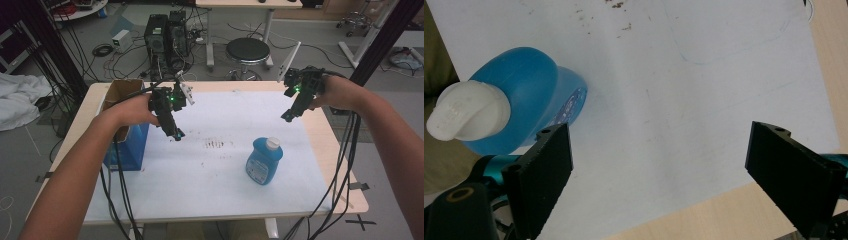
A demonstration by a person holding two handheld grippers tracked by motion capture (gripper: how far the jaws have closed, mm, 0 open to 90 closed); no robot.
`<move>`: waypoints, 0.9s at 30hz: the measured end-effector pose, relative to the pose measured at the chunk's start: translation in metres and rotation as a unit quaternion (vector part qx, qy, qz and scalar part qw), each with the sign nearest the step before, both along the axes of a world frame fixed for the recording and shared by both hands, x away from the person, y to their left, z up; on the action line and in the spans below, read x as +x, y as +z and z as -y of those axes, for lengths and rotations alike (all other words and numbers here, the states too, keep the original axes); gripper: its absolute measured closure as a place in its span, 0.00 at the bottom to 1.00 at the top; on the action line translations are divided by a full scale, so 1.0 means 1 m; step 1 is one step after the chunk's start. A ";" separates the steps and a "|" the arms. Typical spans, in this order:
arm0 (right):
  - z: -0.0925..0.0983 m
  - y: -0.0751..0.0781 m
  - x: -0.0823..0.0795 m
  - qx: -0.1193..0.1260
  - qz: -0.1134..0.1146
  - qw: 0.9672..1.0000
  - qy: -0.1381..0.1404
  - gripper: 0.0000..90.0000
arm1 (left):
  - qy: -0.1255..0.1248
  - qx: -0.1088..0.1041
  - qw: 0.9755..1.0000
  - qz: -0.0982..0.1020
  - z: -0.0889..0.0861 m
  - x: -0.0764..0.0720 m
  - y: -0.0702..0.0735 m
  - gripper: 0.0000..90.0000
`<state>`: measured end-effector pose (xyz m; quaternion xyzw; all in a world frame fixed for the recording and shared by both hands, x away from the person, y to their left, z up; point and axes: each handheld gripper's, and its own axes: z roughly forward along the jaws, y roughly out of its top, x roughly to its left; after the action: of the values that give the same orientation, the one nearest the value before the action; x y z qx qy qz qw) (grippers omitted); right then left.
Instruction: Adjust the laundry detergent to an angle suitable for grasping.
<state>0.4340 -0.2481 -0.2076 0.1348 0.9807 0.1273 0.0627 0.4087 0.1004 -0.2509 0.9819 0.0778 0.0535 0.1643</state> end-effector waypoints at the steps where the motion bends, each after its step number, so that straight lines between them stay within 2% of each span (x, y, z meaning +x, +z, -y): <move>1: 0.000 0.000 0.000 0.000 0.000 1.000 0.000 0.12 | 0.001 0.000 1.000 0.000 0.000 0.000 0.000 0.07; 27: 0.000 0.000 0.002 0.003 -0.005 1.000 0.003 0.12 | 0.013 -0.002 1.000 0.003 -0.005 -0.002 0.002 0.07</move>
<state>0.4358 -0.2477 -0.2074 0.1331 0.9810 0.1293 0.0572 0.4067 0.1053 -0.2490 0.9803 0.0900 0.0584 0.1660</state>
